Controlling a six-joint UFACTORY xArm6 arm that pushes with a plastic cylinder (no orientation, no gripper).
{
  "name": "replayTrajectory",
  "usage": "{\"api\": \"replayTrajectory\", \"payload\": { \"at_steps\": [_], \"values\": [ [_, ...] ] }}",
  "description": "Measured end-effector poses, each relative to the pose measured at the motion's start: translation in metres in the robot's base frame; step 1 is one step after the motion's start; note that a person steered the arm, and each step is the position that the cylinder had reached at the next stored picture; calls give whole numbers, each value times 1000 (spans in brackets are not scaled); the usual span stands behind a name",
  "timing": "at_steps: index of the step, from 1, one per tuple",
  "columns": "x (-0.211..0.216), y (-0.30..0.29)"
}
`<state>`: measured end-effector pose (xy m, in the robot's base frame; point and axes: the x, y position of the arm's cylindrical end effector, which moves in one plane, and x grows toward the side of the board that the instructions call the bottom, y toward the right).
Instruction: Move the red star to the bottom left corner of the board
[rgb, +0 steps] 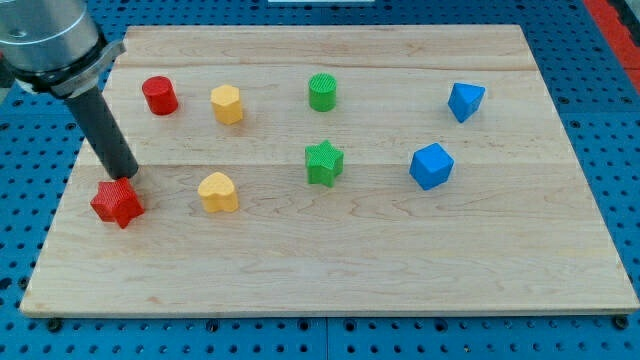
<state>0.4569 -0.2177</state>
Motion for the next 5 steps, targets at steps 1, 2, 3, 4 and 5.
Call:
{"api": "replayTrajectory", "payload": {
  "at_steps": [1, 2, 3, 4, 5],
  "values": [
    [20, 12],
    [42, 8],
    [34, 6],
    [26, 19],
    [42, -1]
  ]
}}
